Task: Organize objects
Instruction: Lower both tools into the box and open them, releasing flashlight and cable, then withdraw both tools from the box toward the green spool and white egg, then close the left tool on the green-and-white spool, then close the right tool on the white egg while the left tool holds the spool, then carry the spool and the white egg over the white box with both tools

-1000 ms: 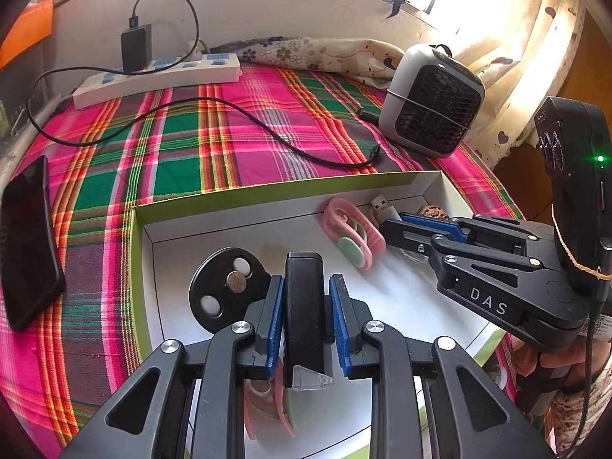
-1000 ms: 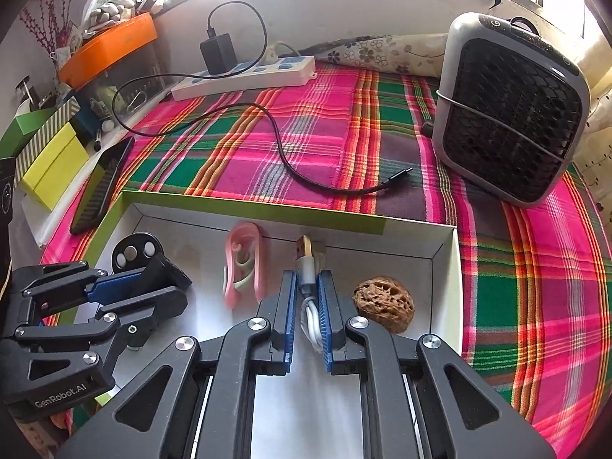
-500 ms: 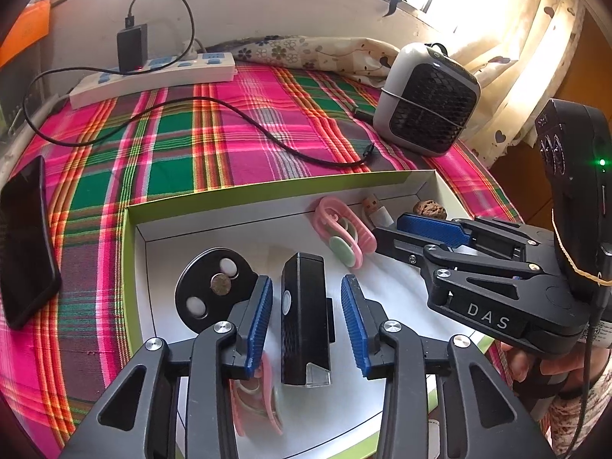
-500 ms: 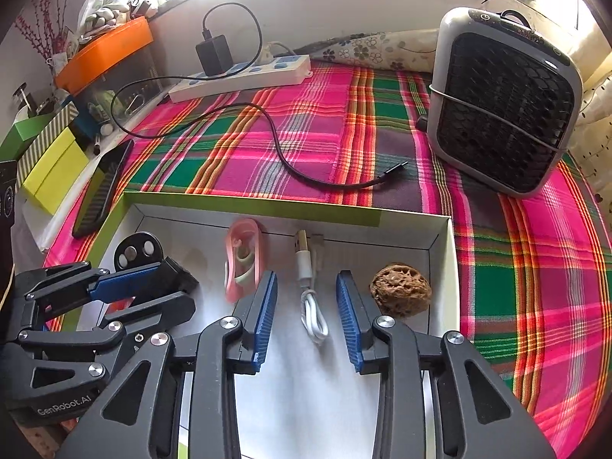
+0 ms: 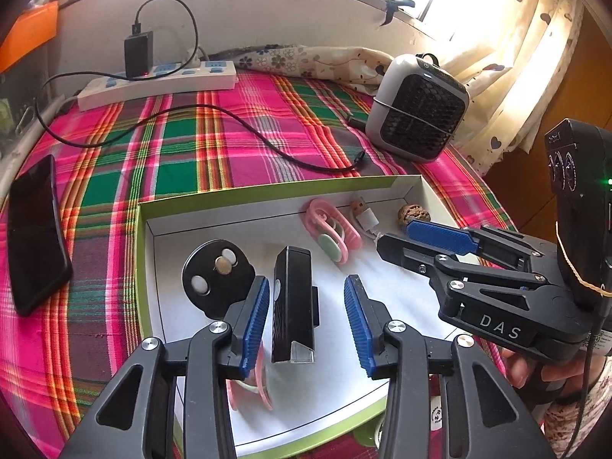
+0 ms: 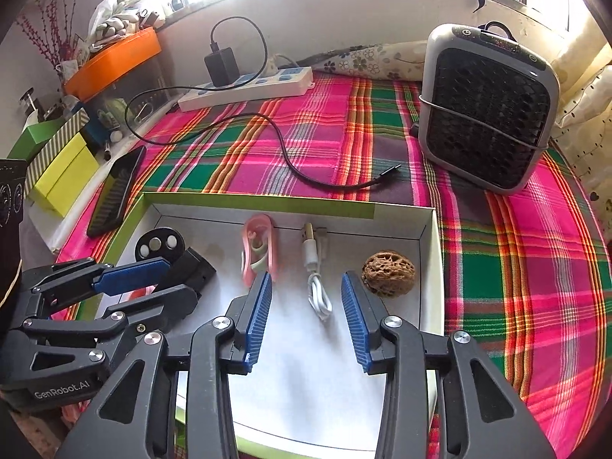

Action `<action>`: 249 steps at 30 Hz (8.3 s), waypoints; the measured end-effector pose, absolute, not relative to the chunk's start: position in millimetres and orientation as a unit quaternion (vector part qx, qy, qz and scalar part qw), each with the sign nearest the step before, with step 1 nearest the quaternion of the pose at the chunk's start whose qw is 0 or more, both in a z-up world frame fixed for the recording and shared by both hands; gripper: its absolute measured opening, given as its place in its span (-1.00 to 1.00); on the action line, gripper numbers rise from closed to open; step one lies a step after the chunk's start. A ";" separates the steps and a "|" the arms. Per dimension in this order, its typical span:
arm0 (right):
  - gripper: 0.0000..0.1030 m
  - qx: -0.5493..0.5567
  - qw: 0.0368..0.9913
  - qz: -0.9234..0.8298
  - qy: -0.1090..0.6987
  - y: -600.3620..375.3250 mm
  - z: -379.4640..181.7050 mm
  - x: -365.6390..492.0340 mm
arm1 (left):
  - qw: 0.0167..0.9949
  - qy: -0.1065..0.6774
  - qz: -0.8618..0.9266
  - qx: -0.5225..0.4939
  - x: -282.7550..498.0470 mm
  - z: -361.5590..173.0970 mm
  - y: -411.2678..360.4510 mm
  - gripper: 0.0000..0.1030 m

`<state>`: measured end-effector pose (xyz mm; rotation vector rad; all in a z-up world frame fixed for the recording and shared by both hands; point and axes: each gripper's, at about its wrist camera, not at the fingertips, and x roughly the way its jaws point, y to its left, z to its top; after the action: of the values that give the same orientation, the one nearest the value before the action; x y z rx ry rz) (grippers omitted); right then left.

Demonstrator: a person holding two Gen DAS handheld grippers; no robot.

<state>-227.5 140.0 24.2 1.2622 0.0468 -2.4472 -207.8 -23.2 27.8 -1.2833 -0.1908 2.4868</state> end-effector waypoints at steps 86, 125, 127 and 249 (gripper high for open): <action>-0.22 0.402 0.110 -0.909 0.003 227.0 29.5 -91.0 | 0.194 -0.076 0.879 -0.428 -114.7 19.8 0.8 -0.14; -0.22 0.413 0.145 -0.899 0.029 182.6 16.9 -98.0 | 0.169 -0.111 0.877 -0.435 -103.2 11.7 -42.8 -0.42; -0.22 0.413 0.142 -0.899 0.029 182.8 16.4 -100.0 | 0.171 -0.111 0.877 -0.435 -103.5 11.5 -43.1 -0.42; -0.40 0.377 0.169 -0.910 0.038 183.2 51.2 -131.9 | 0.199 -0.091 0.891 -0.398 -134.6 55.8 -10.5 -0.40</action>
<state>-131.9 183.2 51.2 1.0732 0.1073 -2.5864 -134.6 -10.5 55.8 -1.1143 -0.2540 2.4916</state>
